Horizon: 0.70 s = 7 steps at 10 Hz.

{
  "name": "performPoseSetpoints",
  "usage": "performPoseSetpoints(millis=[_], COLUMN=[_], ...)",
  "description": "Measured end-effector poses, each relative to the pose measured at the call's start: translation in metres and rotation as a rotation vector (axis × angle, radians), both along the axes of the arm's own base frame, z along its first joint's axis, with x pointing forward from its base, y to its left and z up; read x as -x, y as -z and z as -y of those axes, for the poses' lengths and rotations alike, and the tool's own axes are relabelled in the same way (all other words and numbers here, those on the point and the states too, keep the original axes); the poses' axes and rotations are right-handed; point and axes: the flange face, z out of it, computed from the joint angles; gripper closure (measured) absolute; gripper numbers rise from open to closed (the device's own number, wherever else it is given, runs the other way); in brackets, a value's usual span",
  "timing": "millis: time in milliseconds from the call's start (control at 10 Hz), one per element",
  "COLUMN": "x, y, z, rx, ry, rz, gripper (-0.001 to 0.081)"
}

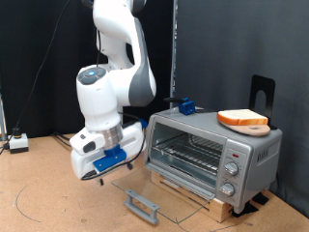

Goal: Make a piece of toast with the oven

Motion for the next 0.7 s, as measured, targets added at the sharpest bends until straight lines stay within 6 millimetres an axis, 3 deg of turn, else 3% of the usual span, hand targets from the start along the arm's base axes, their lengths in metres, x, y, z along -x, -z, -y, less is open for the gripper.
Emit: performPoseSetpoints(millis=[300,700], x=[0.005,0.016], y=[-0.042,-0.094], z=[-0.012,-0.022], rx=[-0.200,-0.228], ry=[-0.042,-0.138], rz=[-0.026,0.008], gripper=[-0.0003,-0.0003])
